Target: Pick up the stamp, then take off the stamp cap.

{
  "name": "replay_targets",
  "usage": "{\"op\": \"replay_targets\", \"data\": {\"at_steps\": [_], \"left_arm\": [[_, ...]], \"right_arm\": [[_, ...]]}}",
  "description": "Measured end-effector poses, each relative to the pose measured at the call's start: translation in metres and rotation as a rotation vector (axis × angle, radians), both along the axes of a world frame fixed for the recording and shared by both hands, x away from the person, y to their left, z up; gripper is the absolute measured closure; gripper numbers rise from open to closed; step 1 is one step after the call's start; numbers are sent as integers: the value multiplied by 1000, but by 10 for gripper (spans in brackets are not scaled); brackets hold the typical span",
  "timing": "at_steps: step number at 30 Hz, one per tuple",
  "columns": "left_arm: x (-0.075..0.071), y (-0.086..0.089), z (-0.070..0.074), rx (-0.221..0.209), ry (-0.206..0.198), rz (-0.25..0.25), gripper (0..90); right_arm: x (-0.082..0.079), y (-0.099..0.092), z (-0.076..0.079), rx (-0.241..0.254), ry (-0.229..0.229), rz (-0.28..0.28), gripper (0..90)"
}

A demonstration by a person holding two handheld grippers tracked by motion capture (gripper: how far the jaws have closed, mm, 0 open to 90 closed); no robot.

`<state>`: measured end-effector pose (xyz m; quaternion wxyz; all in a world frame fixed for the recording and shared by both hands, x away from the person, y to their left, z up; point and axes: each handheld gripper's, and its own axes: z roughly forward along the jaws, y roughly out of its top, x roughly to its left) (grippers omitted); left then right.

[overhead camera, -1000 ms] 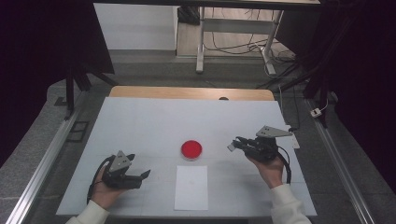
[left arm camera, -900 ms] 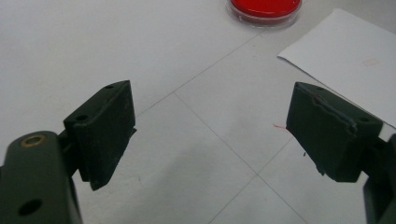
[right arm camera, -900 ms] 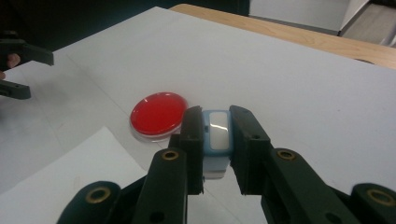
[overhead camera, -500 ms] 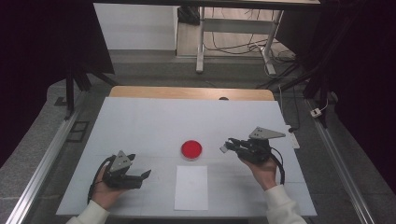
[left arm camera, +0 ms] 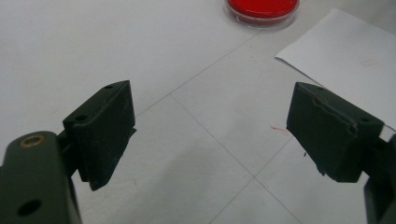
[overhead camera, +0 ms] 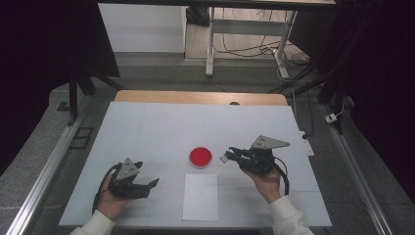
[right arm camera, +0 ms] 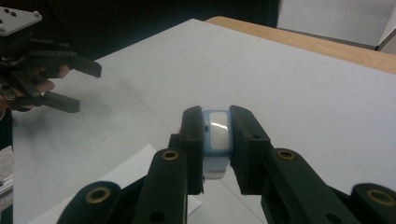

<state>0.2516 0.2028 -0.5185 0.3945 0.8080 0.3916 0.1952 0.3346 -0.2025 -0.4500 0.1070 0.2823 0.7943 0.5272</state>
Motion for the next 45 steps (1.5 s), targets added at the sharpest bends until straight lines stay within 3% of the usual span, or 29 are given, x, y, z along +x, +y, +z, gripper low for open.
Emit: {"op": "replay_targets", "data": {"at_steps": [22,45], "left_arm": [[1,-4,-1,1,2,-4,155],[1,-6,1,-2,-11,1,155]], "right_arm": [[-14,36,-9,23,-11,75,754],[-14,35,-10,19,-14,61,754]]}}
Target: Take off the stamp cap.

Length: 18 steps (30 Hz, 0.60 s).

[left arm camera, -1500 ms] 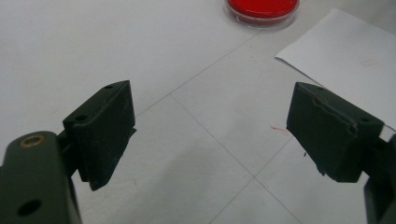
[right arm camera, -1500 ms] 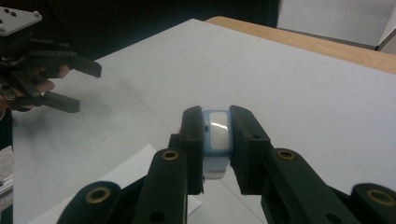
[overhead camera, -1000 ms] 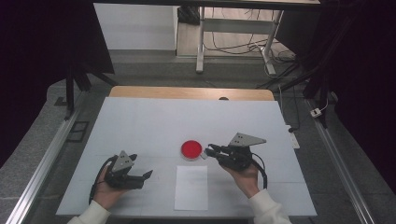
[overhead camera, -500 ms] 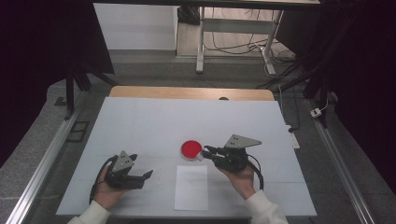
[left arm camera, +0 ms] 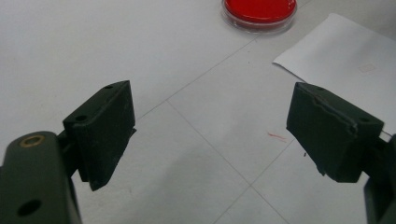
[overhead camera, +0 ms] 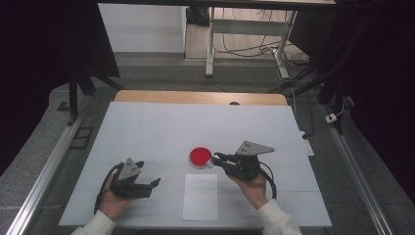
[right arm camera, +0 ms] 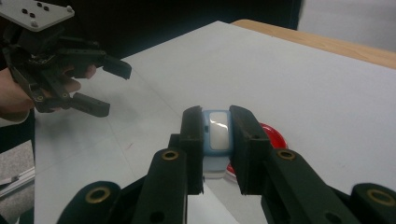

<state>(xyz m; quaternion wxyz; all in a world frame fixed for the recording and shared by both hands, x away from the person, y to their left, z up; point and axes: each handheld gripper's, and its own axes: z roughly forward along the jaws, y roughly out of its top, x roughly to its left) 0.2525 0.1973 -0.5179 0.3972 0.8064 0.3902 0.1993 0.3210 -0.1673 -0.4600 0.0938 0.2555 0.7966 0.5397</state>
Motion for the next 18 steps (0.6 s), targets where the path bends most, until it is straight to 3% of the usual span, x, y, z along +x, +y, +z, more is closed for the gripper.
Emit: {"op": "replay_targets", "data": {"at_steps": [18], "left_arm": [[5,-16,5,10,-26,-22,159]], "right_arm": [[1,-1,0,5,1,-13,754]]}}
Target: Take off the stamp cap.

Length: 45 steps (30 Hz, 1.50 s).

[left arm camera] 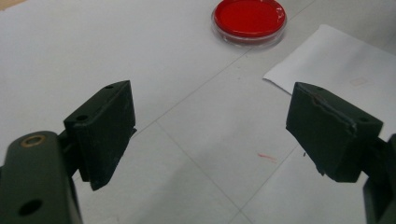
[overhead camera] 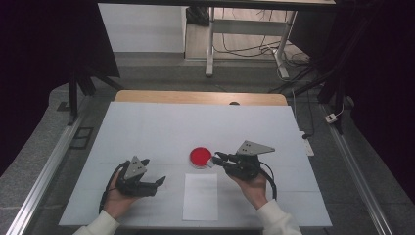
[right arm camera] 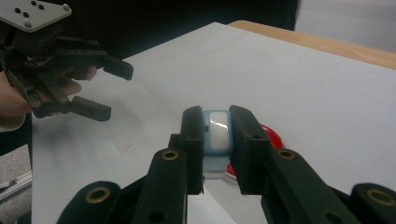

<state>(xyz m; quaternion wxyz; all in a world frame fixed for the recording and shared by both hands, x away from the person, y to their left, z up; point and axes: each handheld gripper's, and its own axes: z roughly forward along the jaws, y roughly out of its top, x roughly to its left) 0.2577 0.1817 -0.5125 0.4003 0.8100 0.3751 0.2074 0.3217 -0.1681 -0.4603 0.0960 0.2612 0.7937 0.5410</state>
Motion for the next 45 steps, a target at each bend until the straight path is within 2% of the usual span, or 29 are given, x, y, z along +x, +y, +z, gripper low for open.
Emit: {"op": "replay_targets", "data": {"at_steps": [14,24,39,45], "left_arm": [[7,-13,8,3,-23,-18,161],[11,-21,10,12,-23,-36,164],[17,-43,15,26,-37,-66,167],[19,-47,15,27,-30,-73,168]], "right_arm": [[0,0,-1,6,0,-6,754],[0,1,-1,8,0,-7,754],[-1,0,0,11,0,-12,754],[0,-1,-1,11,1,-16,754]]}}
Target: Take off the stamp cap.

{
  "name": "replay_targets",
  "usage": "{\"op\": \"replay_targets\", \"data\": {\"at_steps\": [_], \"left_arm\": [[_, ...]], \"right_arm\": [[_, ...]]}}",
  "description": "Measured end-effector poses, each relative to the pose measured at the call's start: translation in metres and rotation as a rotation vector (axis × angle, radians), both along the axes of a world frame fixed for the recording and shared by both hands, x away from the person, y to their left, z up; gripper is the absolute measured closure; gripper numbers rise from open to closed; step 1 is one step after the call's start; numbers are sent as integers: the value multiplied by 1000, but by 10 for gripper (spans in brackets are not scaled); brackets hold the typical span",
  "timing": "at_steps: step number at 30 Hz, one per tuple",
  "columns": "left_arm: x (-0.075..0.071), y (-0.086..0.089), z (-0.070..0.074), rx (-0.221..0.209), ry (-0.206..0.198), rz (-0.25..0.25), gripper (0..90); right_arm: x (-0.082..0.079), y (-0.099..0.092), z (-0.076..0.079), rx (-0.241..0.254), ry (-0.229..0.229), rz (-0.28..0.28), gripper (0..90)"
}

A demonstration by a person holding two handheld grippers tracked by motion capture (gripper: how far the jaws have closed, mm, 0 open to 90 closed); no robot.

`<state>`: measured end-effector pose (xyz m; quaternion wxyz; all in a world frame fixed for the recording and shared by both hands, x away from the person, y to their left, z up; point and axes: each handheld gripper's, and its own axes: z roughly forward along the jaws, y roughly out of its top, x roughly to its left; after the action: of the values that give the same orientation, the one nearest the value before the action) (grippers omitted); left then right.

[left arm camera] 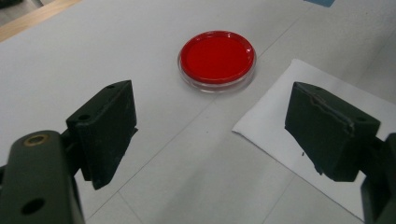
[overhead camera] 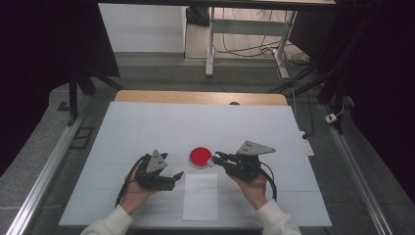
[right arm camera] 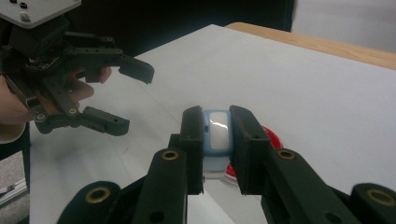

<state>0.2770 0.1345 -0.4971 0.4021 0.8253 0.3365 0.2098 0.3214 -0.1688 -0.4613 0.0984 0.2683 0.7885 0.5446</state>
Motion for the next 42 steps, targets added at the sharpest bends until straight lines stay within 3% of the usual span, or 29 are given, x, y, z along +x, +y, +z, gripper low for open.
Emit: {"op": "replay_targets", "data": {"at_steps": [42], "left_arm": [[8,-43,-1,11,9,-74,172]], "right_arm": [[0,1,-3,13,9,-14,754]]}}
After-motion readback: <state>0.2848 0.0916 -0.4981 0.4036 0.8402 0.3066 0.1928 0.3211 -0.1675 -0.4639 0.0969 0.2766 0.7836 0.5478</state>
